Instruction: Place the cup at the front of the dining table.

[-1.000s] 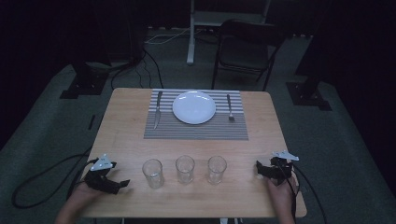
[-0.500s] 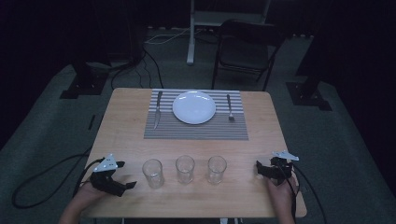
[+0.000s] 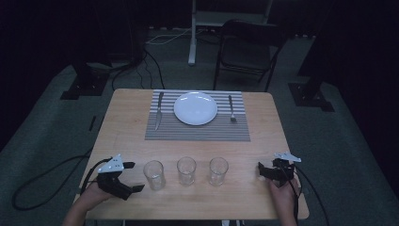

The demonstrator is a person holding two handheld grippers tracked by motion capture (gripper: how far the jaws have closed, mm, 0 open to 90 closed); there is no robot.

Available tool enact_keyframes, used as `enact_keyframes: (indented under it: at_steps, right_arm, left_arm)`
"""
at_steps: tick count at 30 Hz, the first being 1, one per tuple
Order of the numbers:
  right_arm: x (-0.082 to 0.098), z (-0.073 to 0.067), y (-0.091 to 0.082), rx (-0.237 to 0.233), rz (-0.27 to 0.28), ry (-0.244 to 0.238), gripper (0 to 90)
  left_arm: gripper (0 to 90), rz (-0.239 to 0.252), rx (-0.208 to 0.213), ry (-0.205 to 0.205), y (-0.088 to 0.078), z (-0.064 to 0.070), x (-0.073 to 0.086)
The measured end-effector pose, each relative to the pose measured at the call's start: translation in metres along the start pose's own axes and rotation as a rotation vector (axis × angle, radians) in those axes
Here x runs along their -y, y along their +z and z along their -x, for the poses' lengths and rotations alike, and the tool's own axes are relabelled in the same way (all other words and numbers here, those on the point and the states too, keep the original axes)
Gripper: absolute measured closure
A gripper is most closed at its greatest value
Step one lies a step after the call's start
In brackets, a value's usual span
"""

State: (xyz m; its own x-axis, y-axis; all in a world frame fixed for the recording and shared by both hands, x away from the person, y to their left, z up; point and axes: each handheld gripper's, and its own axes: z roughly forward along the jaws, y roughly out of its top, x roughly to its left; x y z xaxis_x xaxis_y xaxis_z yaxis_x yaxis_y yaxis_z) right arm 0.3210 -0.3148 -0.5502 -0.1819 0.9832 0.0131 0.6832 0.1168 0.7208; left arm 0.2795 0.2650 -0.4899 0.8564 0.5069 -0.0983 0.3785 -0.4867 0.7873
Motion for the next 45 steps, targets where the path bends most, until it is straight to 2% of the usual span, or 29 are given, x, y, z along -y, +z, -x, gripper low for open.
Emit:
enact_keyframes:
  at_steps: [7,9,10,11,12,19,29,30,32,33,40,45]
  right_arm:
    - [0.0,0.0,0.0,0.0,0.0,0.0,12.5]
    - [0.0,0.0,0.0,0.0,0.0,0.0,12.5]
    - [0.0,0.0,0.0,0.0,0.001,0.0,12.5]
    - [0.0,0.0,0.0,0.0,0.001,0.0,12.4]
    - [0.0,0.0,0.0,0.0,0.001,0.0,12.4]
    - [0.0,0.0,0.0,0.0,0.001,-0.002,12.5]
    - [0.0,0.0,0.0,0.0,0.001,-0.002,12.5]
    - [0.0,0.0,0.0,0.0,0.001,-0.002,12.4]
    - [0.0,0.0,0.0,0.0,0.001,-0.002,12.5]
    - [0.0,0.0,0.0,0.0,0.001,-0.002,12.5]
    - [0.0,0.0,0.0,0.0,0.0,-0.001,12.5]
    - [0.0,0.0,0.0,0.0,0.0,0.0,12.4]
  left_arm:
    - [1.6,-0.001,0.015,0.03,0.006,0.005,-0.016]
    - [1.6,-0.012,0.036,0.036,0.009,0.005,-0.021]
    - [1.5,-0.02,0.027,0.044,0.01,0.006,-0.024]
    - [1.6,-0.029,0.035,0.046,0.011,0.005,-0.026]
    - [1.6,-0.035,0.022,0.052,0.013,0.005,-0.029]
    - [1.6,-0.052,0.048,0.068,0.018,0.004,-0.045]
    - [1.6,-0.117,0.042,0.115,0.029,0.011,-0.072]
    - [1.6,-0.123,0.034,0.127,0.03,0.012,-0.075]
    - [1.6,-0.139,0.032,0.127,0.034,0.012,-0.08]
    - [1.6,-0.147,0.018,0.129,0.036,0.013,-0.082]
    - [1.6,-0.179,0.046,0.158,0.046,0.019,-0.098]
    - [1.6,-0.188,0.047,0.188,0.052,0.025,-0.107]
